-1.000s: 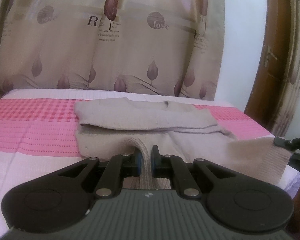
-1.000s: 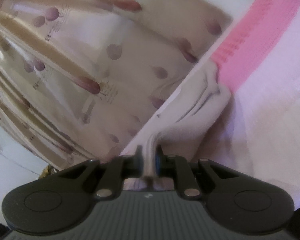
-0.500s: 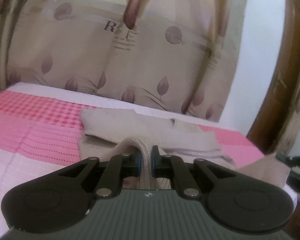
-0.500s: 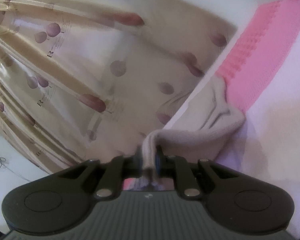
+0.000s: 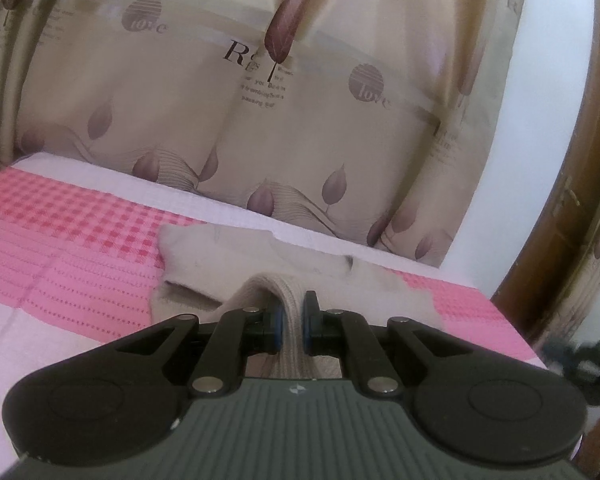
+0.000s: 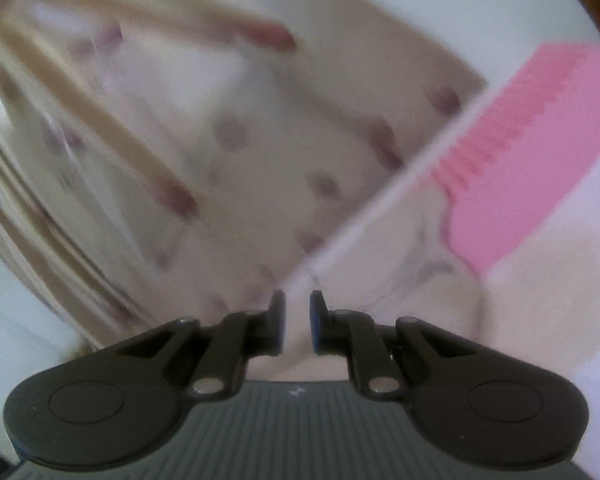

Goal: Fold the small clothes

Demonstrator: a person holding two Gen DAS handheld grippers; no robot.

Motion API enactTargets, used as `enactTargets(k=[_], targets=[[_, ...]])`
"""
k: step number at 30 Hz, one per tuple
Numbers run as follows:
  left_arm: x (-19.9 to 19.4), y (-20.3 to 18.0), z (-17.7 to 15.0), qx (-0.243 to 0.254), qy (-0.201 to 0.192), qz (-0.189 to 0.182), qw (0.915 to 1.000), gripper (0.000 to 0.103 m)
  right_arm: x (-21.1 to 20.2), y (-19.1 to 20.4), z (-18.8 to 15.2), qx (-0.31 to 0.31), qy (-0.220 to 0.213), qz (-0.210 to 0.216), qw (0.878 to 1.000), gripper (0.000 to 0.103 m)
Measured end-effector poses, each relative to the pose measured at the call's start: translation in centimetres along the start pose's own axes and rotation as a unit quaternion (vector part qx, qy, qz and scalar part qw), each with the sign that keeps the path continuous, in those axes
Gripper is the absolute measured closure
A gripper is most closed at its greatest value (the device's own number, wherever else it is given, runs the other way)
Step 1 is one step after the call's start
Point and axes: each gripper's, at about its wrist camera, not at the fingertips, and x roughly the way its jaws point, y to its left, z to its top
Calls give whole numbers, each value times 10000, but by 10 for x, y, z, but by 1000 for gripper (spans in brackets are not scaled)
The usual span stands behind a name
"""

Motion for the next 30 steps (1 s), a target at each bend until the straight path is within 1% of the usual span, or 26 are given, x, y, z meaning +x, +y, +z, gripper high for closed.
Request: enactTargets(k=[1,2,3,4,5,6,8,10,12,15,18,20,21,22,23,24,25,27,28,29,30], targets=[[-1,2,-1,-56,30,-10,10000,93,0,0,-8,-227,149,-348,9990,76],[-3,4,-2,-102,49,-28,9999,93,0,-2,-16,-337,274,-568,9974,61],[-4,4,-3,-132,57,-44,9999,92,0,-6,-26,-333,437,-705,9960,49],[-6,5,-3,-148,52,-44,9999,92,-1,-10,-35,-237,552,-767,9952,22],[-8,5,-5,-155,44,-39,9999,92,-2,-14,-44,-115,626,-831,9945,11],[-9,5,-6,-147,54,-44,9999,92,-4,-15,-54,-45,658,-918,9936,11],[-10,5,-7,-136,69,-49,9999,92,-3,-12,-65,-167,672,-1063,9919,11],[-11,4,-8,-143,81,-61,9998,92,0,-1,-70,-440,597,-1195,9901,11],[-13,5,-8,-171,76,-71,9998,92,12,14,-71,-810,610,-1523,9831,11],[-15,7,-9,-230,66,-76,9997,92,40,36,-79,-1554,723,-2110,9623,11],[-17,9,-12,-265,79,-54,9996,92,66,52,-98,-2384,862,-2588,9321,10],[-17,10,-14,-284,95,-30,9995,92,71,53,-108,-2719,894,-2828,9155,10],[-17,11,-14,-302,113,-35,9995,92,68,51,-113,-2800,928,-2854,9119,11],[-17,13,-15,-310,122,-44,9994,92,61,48,-114,-2781,946,-2758,9152,12],[-18,14,-15,-315,120,-51,9994,92,49,43,-116,-2733,930,-2668,9195,19],[-19,16,-15,-325,122,-52,9994,92,38,38,-116,-2705,898,-2672,9205,30],[-20,17,-16,-349,137,-70,9993,92,24,32,-116,-2666,876,-2768,9190,52],[-22,20,-19,-391,173,-83,9991,92,-9,17,-109,-2346,692,-2839,9271,55],[-23,21,-21,-410,190,-79,9989,92,-25,11,-105,-2199,614,-2938,9282,64],[-23,22,-24,-438,218,-82,9988,92,-39,4,-101,-2049,549,-3025,9292,66],[-23,22,-25,-454,241,-83,9986,92,-52,-4,-96,-1799,474,-3014,9352,66]])
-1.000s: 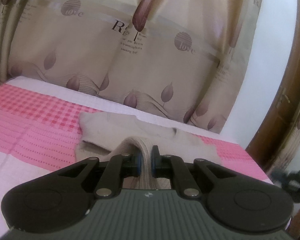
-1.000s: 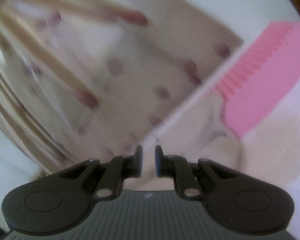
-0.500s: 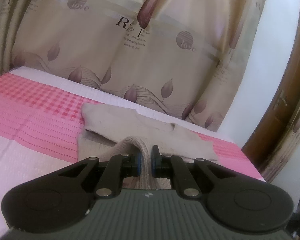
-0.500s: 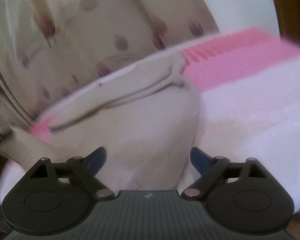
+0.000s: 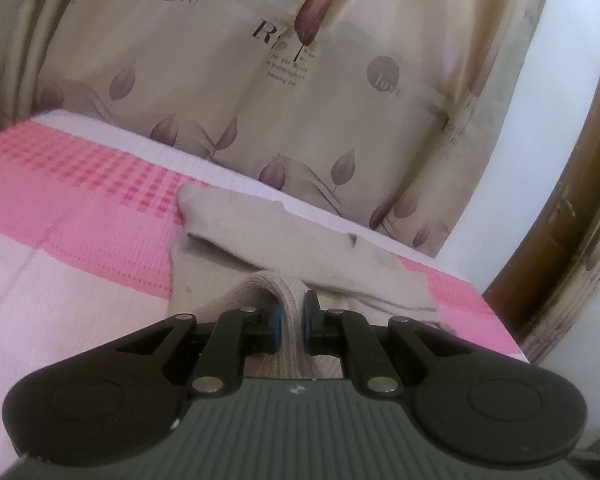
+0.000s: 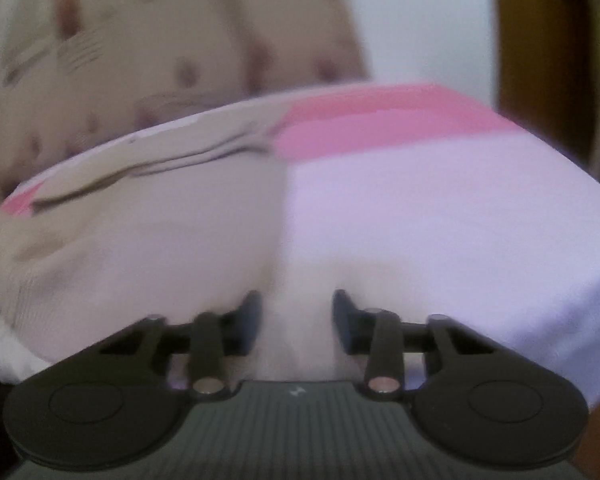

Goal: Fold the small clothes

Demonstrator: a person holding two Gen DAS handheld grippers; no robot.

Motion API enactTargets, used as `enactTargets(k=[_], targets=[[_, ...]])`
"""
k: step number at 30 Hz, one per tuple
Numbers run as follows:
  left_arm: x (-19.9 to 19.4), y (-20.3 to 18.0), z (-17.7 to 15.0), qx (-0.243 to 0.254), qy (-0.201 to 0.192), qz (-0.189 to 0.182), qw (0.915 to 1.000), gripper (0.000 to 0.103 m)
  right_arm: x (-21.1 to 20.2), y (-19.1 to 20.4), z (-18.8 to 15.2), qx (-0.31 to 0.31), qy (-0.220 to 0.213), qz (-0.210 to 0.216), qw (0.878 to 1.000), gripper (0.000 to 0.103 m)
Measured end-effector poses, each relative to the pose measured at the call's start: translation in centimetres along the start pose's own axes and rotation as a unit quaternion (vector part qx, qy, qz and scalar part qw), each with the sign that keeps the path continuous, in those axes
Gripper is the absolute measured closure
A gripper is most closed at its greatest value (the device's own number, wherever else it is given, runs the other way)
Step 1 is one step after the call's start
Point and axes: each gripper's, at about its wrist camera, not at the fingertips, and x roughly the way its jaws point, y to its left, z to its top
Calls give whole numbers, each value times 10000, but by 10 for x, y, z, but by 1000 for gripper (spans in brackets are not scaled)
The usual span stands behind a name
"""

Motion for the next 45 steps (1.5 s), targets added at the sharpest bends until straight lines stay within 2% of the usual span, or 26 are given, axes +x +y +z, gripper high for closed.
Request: enactTargets(k=[1,3,4,5,6,8,12,13,14,15,16,17,20,25,27,28,30,31,33,35,37,38,40,41,43,45], targets=[[0,1,-2,-13,25,-1,10000,92,-6,-13,0,296,-21,201,9994,65],[-1,2,-7,-14,66,20,10000,92,-13,-37,-2,1119,-79,972,9889,63],[-1,3,-9,-2,91,41,10000,92,-13,-44,-2,1438,-111,1154,9828,54],[0,5,-10,-7,117,66,9999,92,-11,-49,-2,1681,-146,1291,9772,38],[0,8,-12,-35,145,86,9999,92,-9,-49,-1,1735,-182,1382,9749,34],[1,13,-14,-121,216,125,9996,92,-3,-40,2,1552,-231,1396,9777,34],[3,20,-16,-232,308,172,9991,92,19,-8,3,995,94,1572,9825,35],[2,22,-17,-245,322,169,9990,92,22,-1,1,806,100,1593,9839,37],[2,23,-19,-248,333,171,9990,92,23,7,-2,620,52,1595,9852,48],[1,24,-19,-250,338,171,9990,91,26,14,-2,486,87,1610,9857,53],[2,25,-20,-250,348,174,9989,91,27,19,-3,381,91,1601,9863,73],[2,25,-22,-242,378,161,9989,91,30,21,-4,411,179,1678,9848,88],[4,29,-27,-243,472,144,9985,91,31,16,-7,651,259,1876,9797,92],[10,44,-36,-514,646,19,9966,91,36,-3,-7,1569,355,2455,9559,93],[12,48,-38,-569,721,-55,9958,84,39,-7,-5,1768,378,2591,9488,93],[13,49,-39,-498,771,-54,9958,80,41,-6,-4,1742,409,2570,9497,93],[16,51,-41,-379,885,-75,9953,55,45,-4,-2,1589,520,2524,9531,92],[16,52,-42,-373,933,-98,9949,47,47,-5,-2,1632,611,2562,9508,91],[17,54,-45,-373,950,-55,9948,21,49,-5,-2,1651,672,2544,9505,91],[18,59,-46,-451,934,-49,9946,19,52,-6,-2,1703,735,2581,9482,88],[21,61,-45,-506,969,-211,9938,20,53,-6,-2,1731,750,2600,9470,88],[24,60,-44,-466,1042,-275,9931,26,54,-5,-2,1699,755,2602,9475,88],[32,55,-44,-247,1212,-236,9920,60,54,0,0,1552,764,2597,9501,89],[37,53,-45,-236,1389,-315,9895,95,56,4,1,1444,775,2616,9511,89],[40,54,-50,-510,1474,-545,9863,93,58,10,1,1413,781,2742,9480,91],[32,50,-49,-567,1204,-687,9887,94,59,11,1,1574,754,3016,9373,91]])
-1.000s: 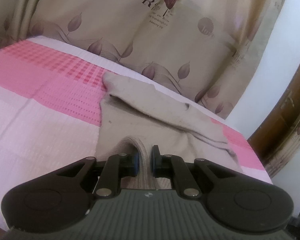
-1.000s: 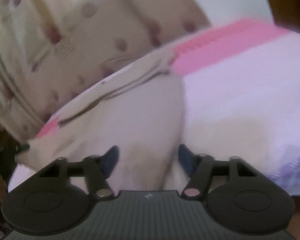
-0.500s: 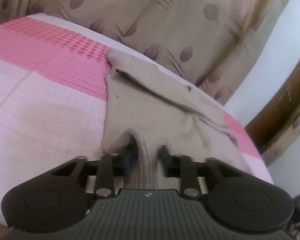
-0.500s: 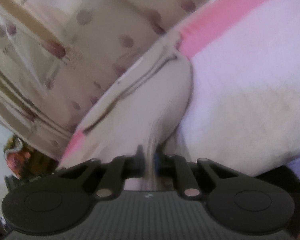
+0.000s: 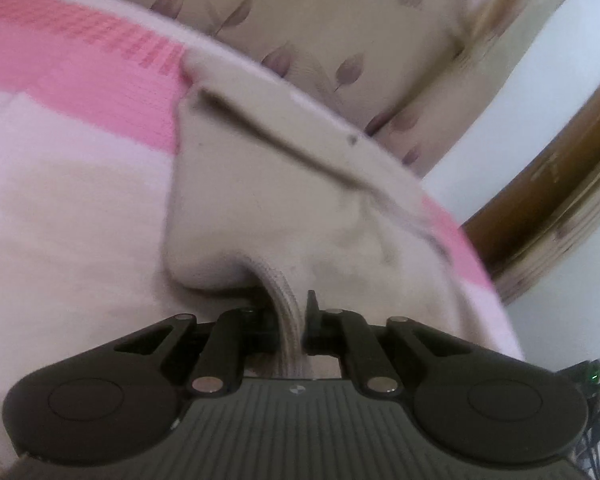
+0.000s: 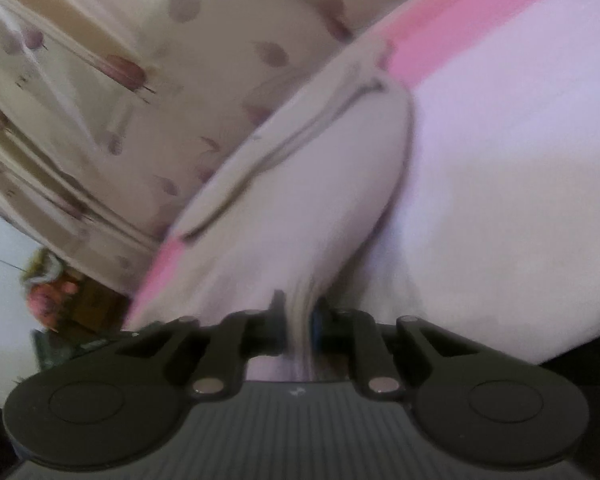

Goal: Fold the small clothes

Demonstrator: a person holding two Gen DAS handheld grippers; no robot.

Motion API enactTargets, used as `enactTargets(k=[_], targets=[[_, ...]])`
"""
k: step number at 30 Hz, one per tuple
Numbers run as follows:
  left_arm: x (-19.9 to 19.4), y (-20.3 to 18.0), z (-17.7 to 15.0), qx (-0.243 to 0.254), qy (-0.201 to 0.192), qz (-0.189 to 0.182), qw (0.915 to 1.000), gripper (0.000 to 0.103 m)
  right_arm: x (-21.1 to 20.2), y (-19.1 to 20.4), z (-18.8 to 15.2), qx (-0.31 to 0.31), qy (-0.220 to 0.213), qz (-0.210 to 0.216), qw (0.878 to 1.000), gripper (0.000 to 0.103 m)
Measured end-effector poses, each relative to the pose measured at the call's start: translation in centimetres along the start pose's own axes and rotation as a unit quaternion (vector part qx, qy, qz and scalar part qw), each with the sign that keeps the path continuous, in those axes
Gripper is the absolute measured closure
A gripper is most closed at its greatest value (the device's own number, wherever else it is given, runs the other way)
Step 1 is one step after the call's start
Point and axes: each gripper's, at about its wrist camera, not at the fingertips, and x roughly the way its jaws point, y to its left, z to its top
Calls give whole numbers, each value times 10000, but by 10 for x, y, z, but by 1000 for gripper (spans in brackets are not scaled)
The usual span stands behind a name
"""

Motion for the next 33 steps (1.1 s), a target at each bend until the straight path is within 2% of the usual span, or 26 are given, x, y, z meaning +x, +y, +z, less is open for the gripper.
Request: enactTargets(k=[2,5,10,18,33], targets=[[-12,-5,5,-78,-404,-219,9989,94,-4,0,5,336,-160,506,9980,91],[-23,-14,21,-170,-757,-529,9956,94,-10,2,22,677,-537,1073,9905,91],[-29,-36,47,-37,-1295,-747,9888,94,-9,14,61,694,-1036,1465,9813,91],[-17,-44,77,-340,-1694,-637,9829,93,1,16,106,730,-1568,1544,9727,91],[9,-34,111,-797,-1989,-375,9761,93,31,10,152,747,-1834,1151,9734,91]])
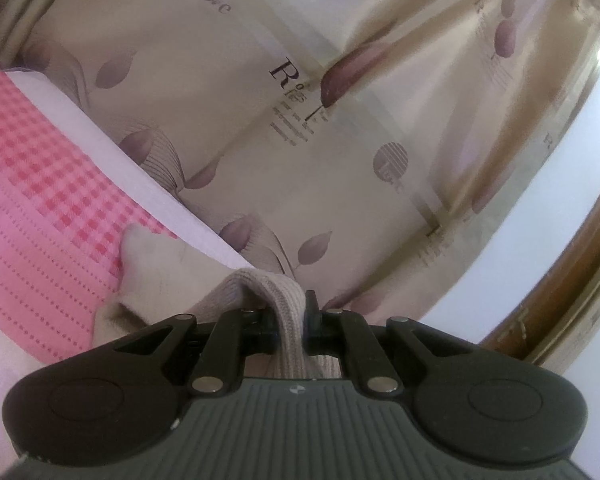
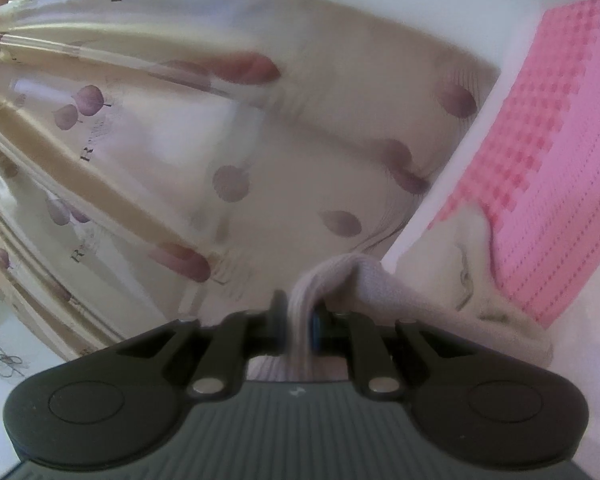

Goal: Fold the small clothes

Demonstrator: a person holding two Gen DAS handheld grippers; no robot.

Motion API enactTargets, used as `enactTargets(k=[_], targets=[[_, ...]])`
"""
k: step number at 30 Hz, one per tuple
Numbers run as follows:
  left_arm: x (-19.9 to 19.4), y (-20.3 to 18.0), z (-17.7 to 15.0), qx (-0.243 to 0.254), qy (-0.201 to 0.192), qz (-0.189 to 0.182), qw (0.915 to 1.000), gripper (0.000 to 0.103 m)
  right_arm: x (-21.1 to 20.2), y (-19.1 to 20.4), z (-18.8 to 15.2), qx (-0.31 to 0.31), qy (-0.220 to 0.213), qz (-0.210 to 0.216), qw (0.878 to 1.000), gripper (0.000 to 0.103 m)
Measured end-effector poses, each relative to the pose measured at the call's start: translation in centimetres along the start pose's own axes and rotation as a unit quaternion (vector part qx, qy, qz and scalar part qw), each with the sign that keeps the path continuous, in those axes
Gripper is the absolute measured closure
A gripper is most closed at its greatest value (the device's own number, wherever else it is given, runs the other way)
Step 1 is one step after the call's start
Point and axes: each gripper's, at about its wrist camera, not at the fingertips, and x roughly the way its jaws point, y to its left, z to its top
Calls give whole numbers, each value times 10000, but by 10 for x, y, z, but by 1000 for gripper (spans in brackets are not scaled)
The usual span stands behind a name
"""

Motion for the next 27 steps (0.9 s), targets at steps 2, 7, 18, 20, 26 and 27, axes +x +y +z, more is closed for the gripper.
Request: enactTargets(k=[2,7,18,20,26,27], targets=[[6,1,3,-48,-39,46,10000,93,6,-2,4,11,-25,-51,10000,91],[24,2,6,-22,-48,147,9999,93,24,-7,11,-20,14,-191,9998,91],[61,11,11,84,-79,455,9989,93,61,-27,23,41,111,-432,9990,91],[69,17,11,43,-77,533,9985,93,70,-35,26,123,133,-498,9986,91],[92,31,9,29,-44,805,9967,93,99,-60,28,269,311,-747,9964,91],[97,33,9,40,-20,859,9963,93,103,-63,27,287,342,-790,9959,91]])
